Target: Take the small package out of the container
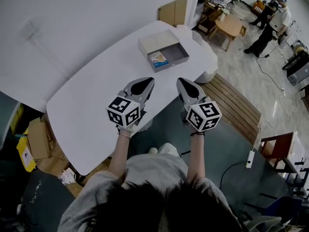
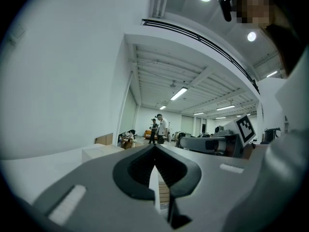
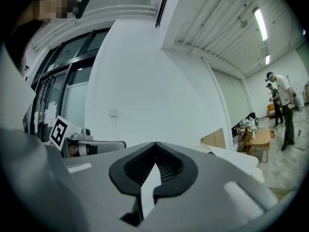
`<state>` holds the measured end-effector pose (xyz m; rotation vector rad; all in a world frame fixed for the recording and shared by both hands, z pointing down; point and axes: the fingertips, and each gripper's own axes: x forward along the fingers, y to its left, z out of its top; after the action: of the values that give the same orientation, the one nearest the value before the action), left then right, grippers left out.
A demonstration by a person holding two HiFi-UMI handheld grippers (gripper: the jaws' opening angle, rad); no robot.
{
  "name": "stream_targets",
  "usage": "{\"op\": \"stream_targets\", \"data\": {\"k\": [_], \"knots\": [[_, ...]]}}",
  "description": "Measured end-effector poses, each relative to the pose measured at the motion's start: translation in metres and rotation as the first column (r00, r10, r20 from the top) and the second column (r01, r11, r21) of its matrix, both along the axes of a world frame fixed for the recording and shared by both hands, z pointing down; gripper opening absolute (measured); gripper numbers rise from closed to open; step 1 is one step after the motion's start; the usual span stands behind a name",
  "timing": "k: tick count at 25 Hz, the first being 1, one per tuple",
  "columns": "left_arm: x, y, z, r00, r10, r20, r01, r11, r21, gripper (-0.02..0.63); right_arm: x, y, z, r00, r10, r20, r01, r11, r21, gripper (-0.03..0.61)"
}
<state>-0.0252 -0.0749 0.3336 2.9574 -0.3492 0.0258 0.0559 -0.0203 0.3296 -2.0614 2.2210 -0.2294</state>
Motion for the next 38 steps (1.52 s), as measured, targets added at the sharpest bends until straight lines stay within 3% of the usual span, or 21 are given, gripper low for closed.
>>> {"op": "stream_targets", "data": {"k": [14,23,31,38], "knots": [[0.025,-0.039,0.016,0.998,-0.069,0.008,0.07,0.996,-0.06,-0.011,0.034,-0.045,0.014,0.998,-0.053,0.032,0.054,0.998,-0.037,0.012],[0.067,-0.077,0.024,0.992,-0.127,0.018,0.129,0.987,-0.093,-0.011,0.078,-0.092,0.017,0.992,-0.125,0.033,0.127,0.989,-0.073,0.012],[0.086,-0.107,0.041,0.975,-0.215,0.054,0.22,0.964,-0.146,-0.011,0.1,-0.131,0.032,0.973,-0.222,0.061,0.228,0.965,-0.127,0.012],[0.095,-0.132,0.059,0.951,-0.299,0.08,0.31,0.93,-0.197,-0.011,0.112,-0.165,0.05,0.947,-0.311,0.086,0.321,0.93,-0.181,0.012]]}}
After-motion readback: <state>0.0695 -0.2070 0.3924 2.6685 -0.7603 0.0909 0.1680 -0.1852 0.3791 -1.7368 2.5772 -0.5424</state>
